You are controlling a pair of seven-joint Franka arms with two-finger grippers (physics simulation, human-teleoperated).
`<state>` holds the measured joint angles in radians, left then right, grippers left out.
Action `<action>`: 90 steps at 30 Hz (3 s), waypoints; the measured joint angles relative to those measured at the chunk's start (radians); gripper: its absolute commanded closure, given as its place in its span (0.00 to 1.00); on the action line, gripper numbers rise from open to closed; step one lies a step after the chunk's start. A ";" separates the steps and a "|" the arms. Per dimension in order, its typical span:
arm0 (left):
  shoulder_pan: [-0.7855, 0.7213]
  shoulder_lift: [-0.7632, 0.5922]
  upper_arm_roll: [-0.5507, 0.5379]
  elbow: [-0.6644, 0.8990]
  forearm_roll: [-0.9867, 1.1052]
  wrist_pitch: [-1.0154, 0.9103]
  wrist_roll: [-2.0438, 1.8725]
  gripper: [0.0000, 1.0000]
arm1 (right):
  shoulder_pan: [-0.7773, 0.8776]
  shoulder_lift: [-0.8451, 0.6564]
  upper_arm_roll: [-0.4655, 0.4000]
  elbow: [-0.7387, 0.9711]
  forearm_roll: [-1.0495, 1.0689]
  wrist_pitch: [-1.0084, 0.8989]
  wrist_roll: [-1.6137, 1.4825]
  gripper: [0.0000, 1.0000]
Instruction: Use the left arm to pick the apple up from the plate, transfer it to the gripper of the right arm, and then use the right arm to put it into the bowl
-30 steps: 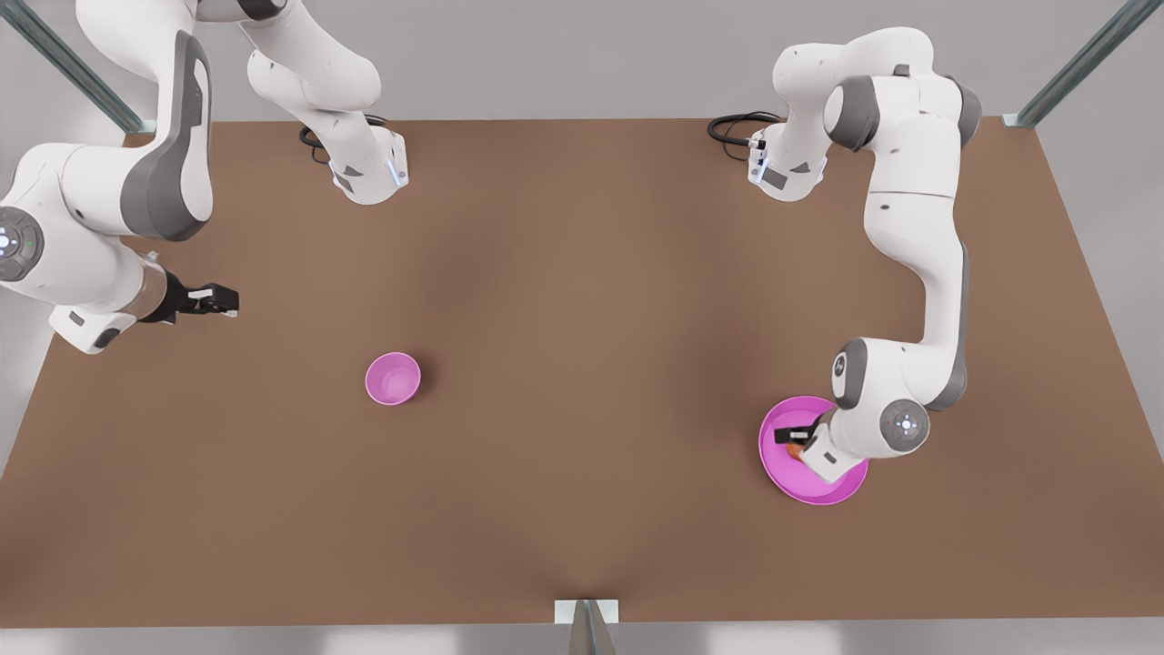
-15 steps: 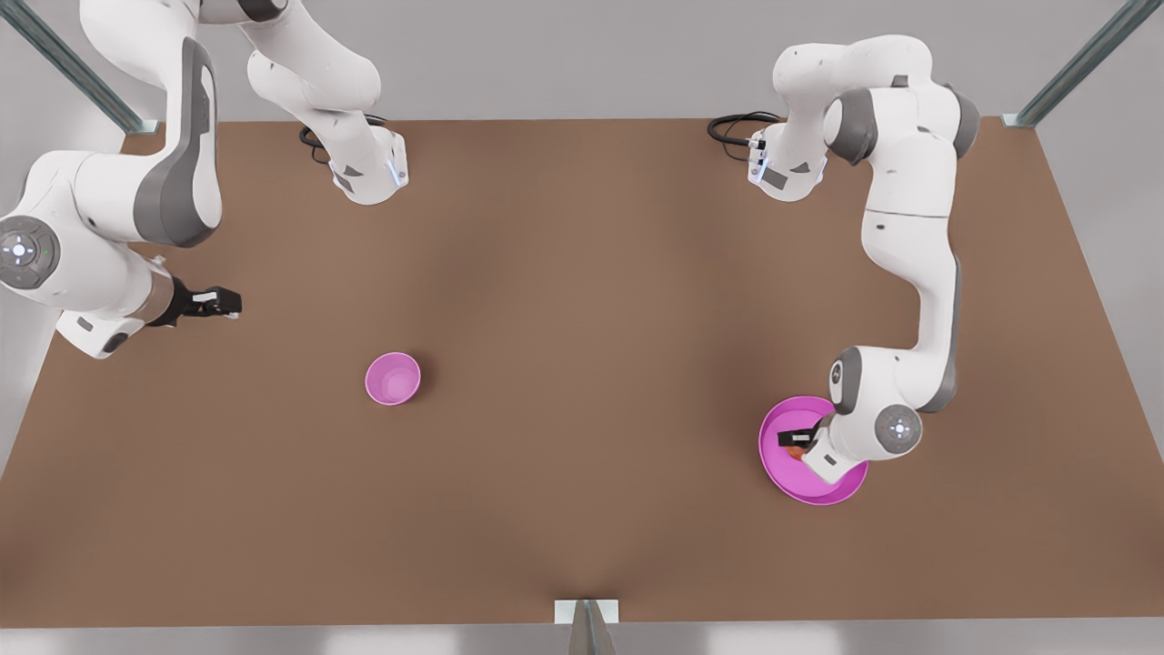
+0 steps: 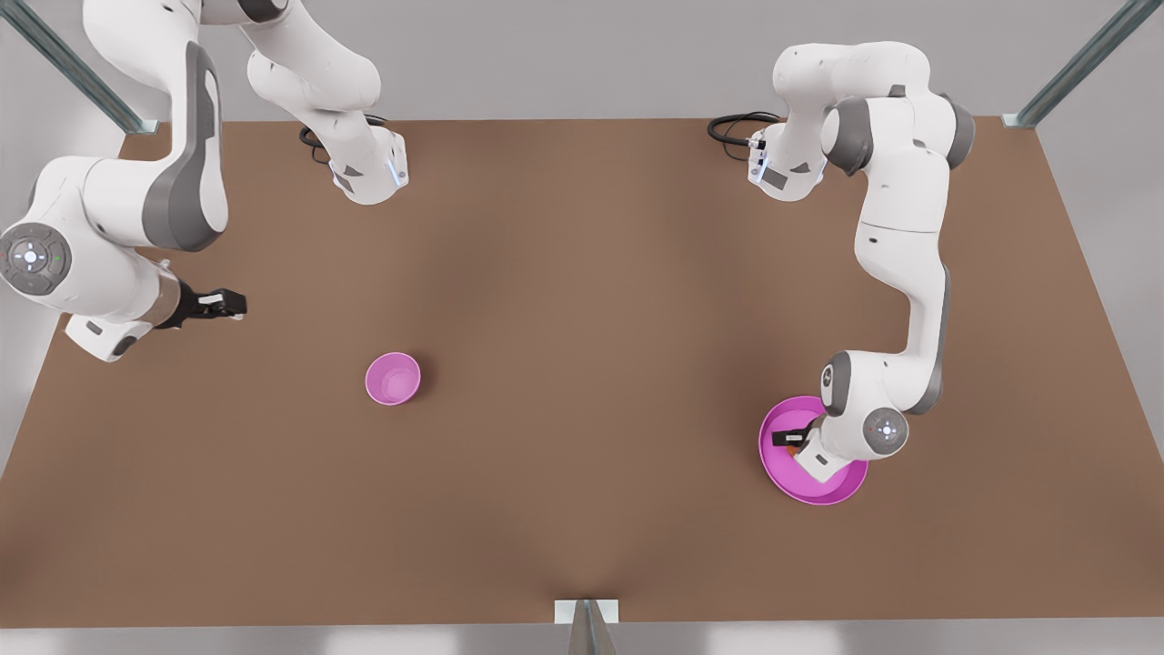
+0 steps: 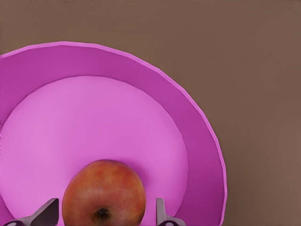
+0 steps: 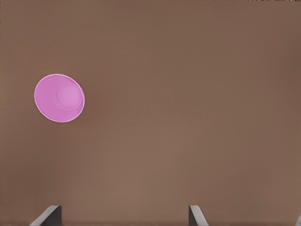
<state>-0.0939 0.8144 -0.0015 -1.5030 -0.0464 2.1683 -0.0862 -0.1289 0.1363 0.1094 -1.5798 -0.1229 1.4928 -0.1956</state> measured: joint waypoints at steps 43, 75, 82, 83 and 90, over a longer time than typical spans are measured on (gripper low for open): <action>0.002 0.014 -0.003 -0.005 -0.004 0.091 -0.005 0.32 | -0.002 0.021 0.001 -0.049 -0.003 0.061 -0.003 0.00; -0.100 0.210 -0.509 0.512 -0.964 -0.202 -0.020 0.33 | 0.011 0.907 0.428 0.454 0.992 0.198 -0.498 0.00; -0.105 0.221 -0.506 0.506 -0.989 -0.156 0.030 0.33 | 0.012 0.920 0.484 0.421 1.066 0.293 -0.848 0.00; -0.105 0.228 -0.507 0.506 -0.995 -0.148 0.045 0.33 | 0.011 0.921 0.490 0.415 1.084 0.300 -0.890 0.00; -0.109 0.261 -0.510 0.507 -1.101 -0.114 0.169 0.33 | 0.004 0.902 0.518 0.377 1.152 0.326 -1.127 0.00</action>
<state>-0.2024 1.0751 -0.5111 -0.9962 -1.1471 2.0544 0.0827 -0.1245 1.0381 0.6270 -1.2026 1.0289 1.8189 -1.3228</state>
